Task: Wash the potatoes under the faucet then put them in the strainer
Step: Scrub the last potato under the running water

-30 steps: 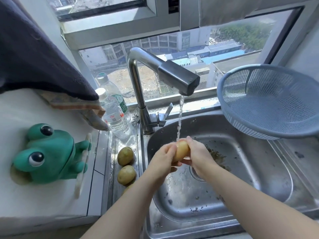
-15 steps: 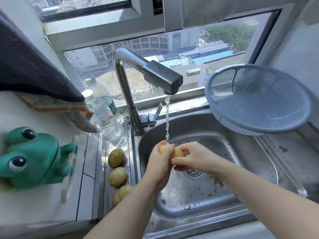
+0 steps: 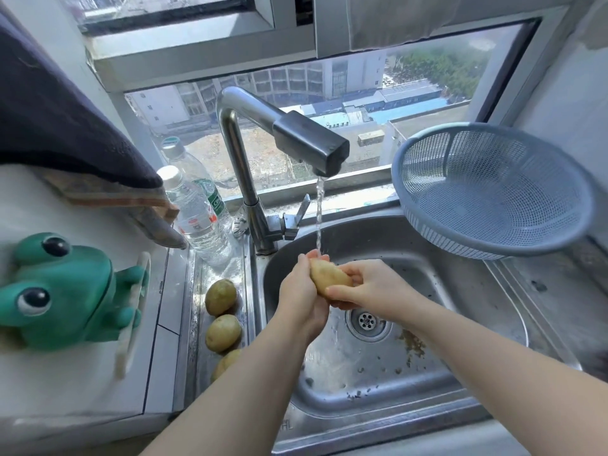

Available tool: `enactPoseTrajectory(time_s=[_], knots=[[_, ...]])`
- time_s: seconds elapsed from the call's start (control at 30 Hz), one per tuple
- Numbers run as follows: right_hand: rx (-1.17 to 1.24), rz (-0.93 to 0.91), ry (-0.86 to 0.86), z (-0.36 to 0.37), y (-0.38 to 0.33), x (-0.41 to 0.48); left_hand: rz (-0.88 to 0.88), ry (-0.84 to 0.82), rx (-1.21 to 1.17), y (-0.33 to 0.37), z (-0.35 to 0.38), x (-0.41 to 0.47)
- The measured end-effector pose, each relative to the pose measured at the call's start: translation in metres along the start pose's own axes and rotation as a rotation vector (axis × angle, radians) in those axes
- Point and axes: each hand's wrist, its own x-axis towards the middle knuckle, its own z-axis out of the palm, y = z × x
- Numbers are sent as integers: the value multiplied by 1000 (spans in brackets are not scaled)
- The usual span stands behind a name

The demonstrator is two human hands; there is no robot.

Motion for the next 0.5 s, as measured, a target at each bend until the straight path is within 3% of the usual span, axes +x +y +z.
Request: enactPoseTrajectory(time_s=[0.1,0.2,0.3,0.5], knots=[[264,122,-94,-3,1,0,109,-169,258,-5,-13,-6],[130,88,-86,4,1,-2,120,-270,351,-6,-27,-11],[-357,-77,105,14,3,-3,192,-186,342,-9,-25,-8],[-486,-332,251,24,10,-9,277,78,391,-15,-5,-5]])
